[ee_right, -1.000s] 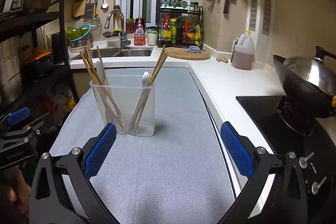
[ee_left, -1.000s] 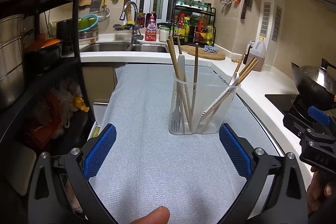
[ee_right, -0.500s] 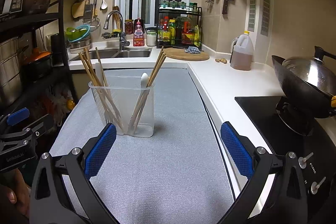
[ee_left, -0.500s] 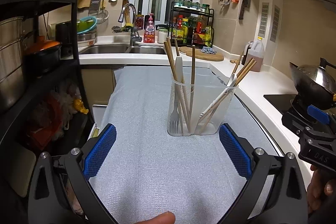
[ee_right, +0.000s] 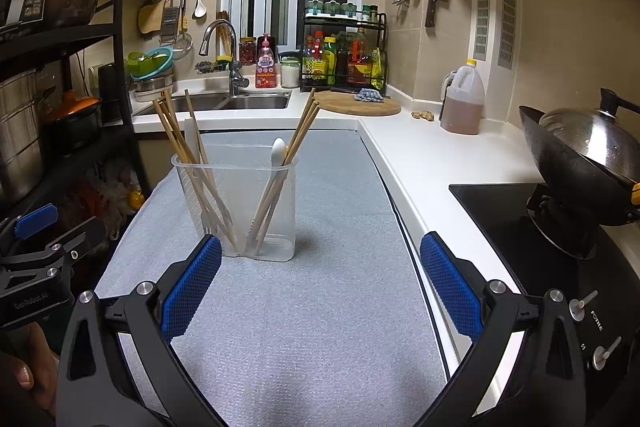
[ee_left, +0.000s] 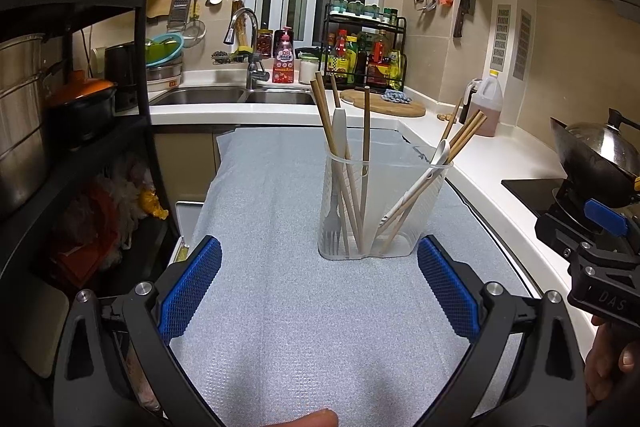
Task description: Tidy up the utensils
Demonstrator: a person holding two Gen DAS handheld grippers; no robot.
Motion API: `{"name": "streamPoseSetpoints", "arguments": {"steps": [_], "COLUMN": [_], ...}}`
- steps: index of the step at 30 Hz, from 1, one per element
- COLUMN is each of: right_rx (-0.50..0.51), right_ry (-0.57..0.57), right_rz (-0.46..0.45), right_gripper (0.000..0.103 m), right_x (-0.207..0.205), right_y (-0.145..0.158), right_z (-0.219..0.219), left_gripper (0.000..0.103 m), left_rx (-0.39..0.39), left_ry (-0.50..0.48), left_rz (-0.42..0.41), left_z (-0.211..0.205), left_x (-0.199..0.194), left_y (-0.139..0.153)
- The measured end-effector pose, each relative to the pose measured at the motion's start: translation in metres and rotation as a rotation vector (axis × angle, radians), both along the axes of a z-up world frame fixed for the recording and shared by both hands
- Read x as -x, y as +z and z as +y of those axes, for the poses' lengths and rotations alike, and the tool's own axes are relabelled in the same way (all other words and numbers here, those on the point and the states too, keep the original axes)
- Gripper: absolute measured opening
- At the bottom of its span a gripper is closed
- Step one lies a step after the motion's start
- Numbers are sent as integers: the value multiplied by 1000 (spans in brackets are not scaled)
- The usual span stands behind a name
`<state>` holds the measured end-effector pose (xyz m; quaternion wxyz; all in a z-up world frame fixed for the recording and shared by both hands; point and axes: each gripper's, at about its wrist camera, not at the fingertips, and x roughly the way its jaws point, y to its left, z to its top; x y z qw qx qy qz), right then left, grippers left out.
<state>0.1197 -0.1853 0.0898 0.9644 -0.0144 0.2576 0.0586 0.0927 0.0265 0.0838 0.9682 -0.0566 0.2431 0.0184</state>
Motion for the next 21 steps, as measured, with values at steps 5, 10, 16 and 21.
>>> {"name": "streamPoseSetpoints", "arguments": {"steps": [5, 10, 16, 21], "right_rx": [-3, -4, -4, -6], "right_ry": [-2, -3, 2, 3], "right_rz": [-1, 0, 3, 6], "right_gripper": [98, 98, 98, 98], "right_x": [0, 1, 1, 2], "right_y": [0, -1, -2, -2], "right_z": [0, 0, 1, 2], "left_gripper": [95, 95, 95, 95], "left_rx": [-2, -15, -21, -20], "left_ry": [-2, -1, -3, 2], "left_rz": [-2, -5, -15, -8], "left_z": [0, -2, -2, -2], "left_x": [0, -1, 0, 0], "left_y": [1, 1, 1, 0]}}
